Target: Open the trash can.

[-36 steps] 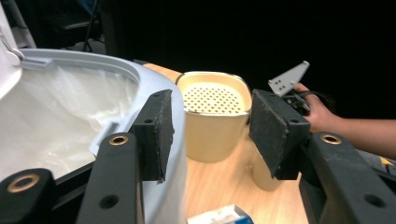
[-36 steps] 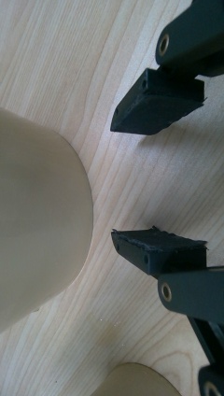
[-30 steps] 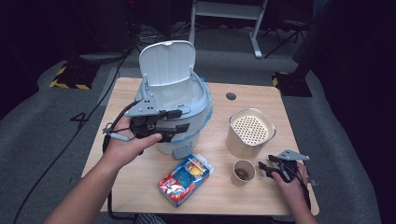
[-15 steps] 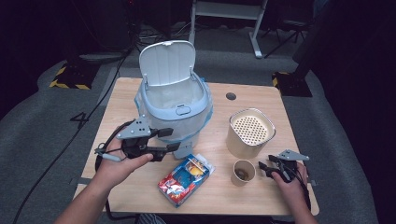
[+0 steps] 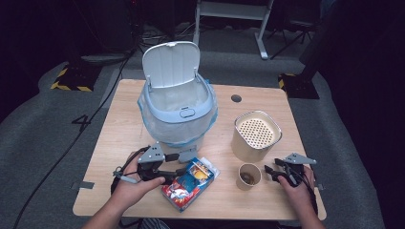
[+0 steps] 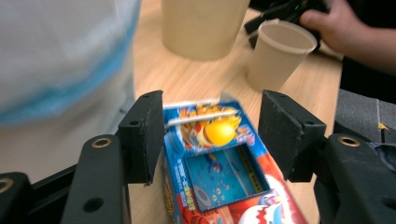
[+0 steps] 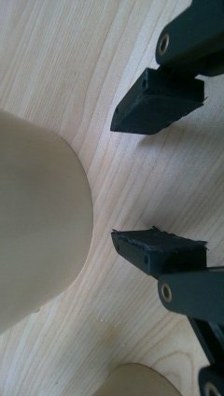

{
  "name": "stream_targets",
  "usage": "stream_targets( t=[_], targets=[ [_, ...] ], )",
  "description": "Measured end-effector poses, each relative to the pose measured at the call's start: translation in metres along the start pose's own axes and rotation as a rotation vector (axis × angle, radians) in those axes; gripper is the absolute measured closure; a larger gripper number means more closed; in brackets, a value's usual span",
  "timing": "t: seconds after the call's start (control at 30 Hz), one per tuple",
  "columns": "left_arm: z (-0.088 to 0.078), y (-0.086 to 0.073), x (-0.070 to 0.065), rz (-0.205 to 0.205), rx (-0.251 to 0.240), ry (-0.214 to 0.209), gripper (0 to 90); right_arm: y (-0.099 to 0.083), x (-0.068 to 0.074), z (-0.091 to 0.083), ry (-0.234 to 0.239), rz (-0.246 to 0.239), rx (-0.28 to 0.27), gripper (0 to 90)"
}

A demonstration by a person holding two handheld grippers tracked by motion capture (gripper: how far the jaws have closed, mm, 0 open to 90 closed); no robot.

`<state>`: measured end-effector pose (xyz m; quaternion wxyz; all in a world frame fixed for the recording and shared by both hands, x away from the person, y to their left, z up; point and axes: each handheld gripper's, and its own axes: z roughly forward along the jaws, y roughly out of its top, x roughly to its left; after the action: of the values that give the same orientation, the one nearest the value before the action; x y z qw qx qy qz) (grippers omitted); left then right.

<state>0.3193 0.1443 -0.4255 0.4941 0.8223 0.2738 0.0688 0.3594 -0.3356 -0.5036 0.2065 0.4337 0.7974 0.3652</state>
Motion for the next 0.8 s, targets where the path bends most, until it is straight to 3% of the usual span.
stream_targets(
  t=[0.17,0.33,0.43,0.57,0.8],
  targets=[
    [0.022,-0.017,0.006,-0.052,0.042,0.01,43.5,0.0,0.0,0.0,0.001,-0.001,0.0,40.8],
    [0.034,-0.023,0.006,-0.055,0.1,0.009,48.8,0.0,0.0,0.0,0.0,0.0,0.001,40.8],
    [0.04,-0.028,0.008,-0.057,0.154,0.016,56.4,0.0,0.0,0.0,-0.001,0.001,0.001,40.8],
    [0.04,-0.03,0.011,-0.089,0.148,0.018,58.9,0.0,0.001,0.0,-0.002,0.002,0.001,40.7],
    [0.04,-0.031,0.011,-0.056,0.148,0.037,63.9,0.0,0.001,0.0,-0.006,0.003,0.001,40.7]
  ],
)
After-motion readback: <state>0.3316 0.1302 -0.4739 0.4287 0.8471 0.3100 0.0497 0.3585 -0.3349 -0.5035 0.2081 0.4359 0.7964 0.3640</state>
